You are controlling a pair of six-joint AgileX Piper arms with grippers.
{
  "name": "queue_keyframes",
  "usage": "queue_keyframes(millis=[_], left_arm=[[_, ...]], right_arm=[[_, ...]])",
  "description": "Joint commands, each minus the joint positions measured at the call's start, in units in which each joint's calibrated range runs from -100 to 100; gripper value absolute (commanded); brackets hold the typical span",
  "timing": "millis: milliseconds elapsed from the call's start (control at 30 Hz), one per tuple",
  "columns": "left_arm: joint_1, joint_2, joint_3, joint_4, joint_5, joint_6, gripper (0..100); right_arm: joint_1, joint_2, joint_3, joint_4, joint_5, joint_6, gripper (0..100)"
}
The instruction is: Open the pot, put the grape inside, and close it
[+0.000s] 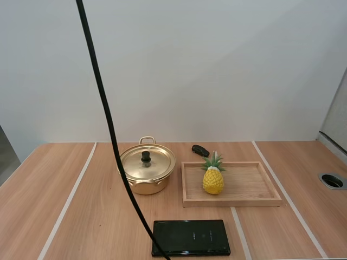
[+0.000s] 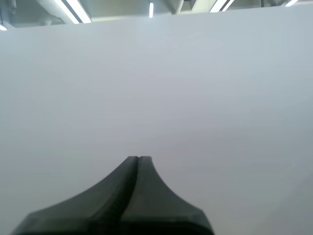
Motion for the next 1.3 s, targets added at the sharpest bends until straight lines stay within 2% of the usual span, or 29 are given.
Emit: queue_keyframes(millis=[0, 67, 100, 133, 233, 367, 767, 1000, 1267], left_arm=[[0.14, -7.8, 9.9, -2.0, -10.2, 1.6, 0], [0.14, -9.9, 12.5, -2.0, -12.1, 1.8, 0], [0.14, -11.8, 14.7, -2.0, -13.8, 2.0, 0], [0.14, -13.6, 16.6, -2.0, -14.0, 2.8, 0], [0.14, -15.8, 19.8, -2.0, -11.8, 3.1, 0], [0.14, -19.1, 24.4, -3.3, -10.0, 3.0, 0], [0.14, -34.2, 35.3, -4.3, -9.6, 4.4, 0], [0.14, -43.3, 36.3, -4.3, -5.9, 4.4, 0], [0.06, -47.4, 36.3, -3.3, -2.5, 2.2, 0]], right_arm=[[-0.2, -4.2, 7.2, 0.3, -10.5, 0.1, 0], [-0.2, -7.2, 12.8, 0.3, -15.5, -0.1, 0], [-0.2, -10.2, 19.9, 0.3, -19.6, -0.6, 0], [-0.2, -15.2, 30.9, 0.3, -26.4, -1.9, 0], [-0.2, -20.0, 40.6, 0.8, -31.2, -2.6, 0], [-0.2, -24.6, 47.5, 2.1, -31.9, -2.8, 0], [-0.2, -38.3, 50.0, 2.7, -33.1, -2.8, 0], [-0.2, -44.2, 50.0, 2.9, -30.4, -2.7, 0], [-0.2, -48.4, 50.0, 3.0, -26.0, -2.0, 0]])
